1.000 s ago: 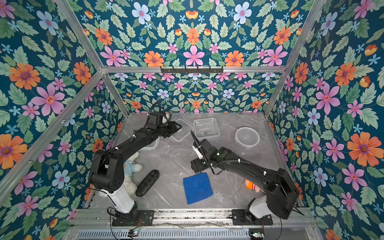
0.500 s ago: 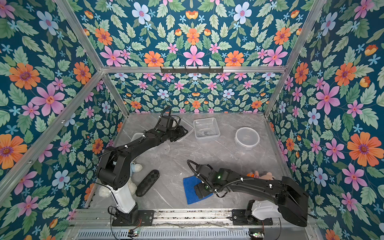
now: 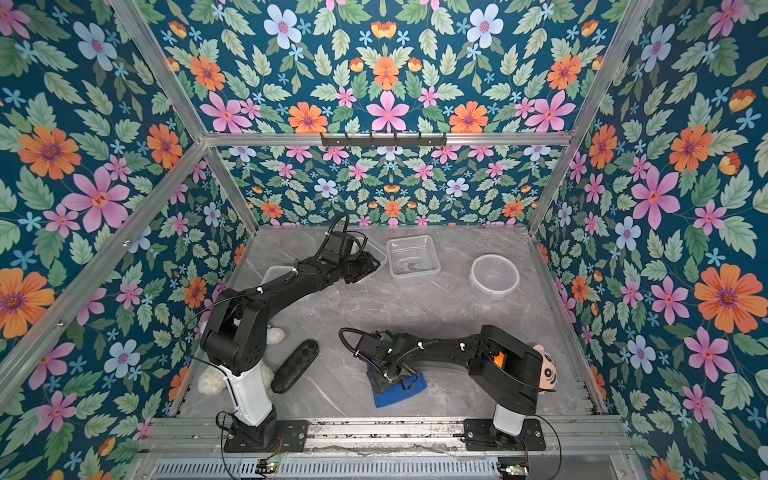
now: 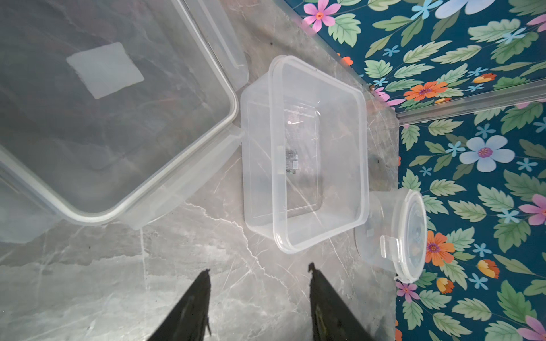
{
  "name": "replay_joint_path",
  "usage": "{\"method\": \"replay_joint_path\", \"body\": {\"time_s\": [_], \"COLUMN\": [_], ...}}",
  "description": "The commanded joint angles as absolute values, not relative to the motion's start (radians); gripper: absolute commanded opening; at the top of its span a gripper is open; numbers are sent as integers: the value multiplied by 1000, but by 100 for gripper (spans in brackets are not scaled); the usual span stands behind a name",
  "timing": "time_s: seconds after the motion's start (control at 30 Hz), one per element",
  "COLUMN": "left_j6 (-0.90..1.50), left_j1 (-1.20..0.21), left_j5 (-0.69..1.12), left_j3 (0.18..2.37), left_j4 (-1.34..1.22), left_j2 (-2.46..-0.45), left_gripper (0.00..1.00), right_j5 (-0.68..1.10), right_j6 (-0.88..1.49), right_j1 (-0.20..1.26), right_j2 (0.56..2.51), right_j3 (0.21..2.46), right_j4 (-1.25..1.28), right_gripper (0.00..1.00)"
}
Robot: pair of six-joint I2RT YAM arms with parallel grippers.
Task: Wipe the insides of the lunch boxes
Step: Pick up the cleaning item at the center of the board.
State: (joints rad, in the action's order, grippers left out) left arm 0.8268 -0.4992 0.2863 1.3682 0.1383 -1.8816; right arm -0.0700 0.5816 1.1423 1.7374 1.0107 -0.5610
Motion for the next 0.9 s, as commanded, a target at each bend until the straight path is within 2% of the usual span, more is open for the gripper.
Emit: {"method": "replay_joint_path", "body": {"time_s": [0.0,0.07,0.13,0.2,0.23,0.27,0.6,0.77,0.87], "left_j6": [807,803,798,789,786,780,715,717,716], "left_j1": [-496,-494,-494,-495,-497,-498,-547,-557,-559], "left_j5": [281,288,293,293,295,294,227,178,153], "left_j3": [1379,1396,1430,1478,1511,1544,1990,2100,2102], "left_j4": [161,160,171,190,201,215,428,496,531], "left_j2": [-1902,-1922,-1950,-1985,-2004,-2024,-2290,-2373,-2378], "left_gripper": [56,56,56,56,56,56,58,56,54], "right_j5": [-110,-102,-79,-44,-27,-18,129,223,226], "right_j6": [621,622,623,621,616,609,481,454,430], "right_j1": [1126,1099,1059,1005,974,946,652,492,469], "right_j2": [1748,1732,1704,1672,1650,1617,1302,1214,1207], "right_j3": [968,934,887,838,816,799,844,896,926], "right_j4": [-600,-591,-572,-553,-546,-544,-586,-608,-631], "right_gripper": [76,68,43,24,10,1,0,0,0]}}
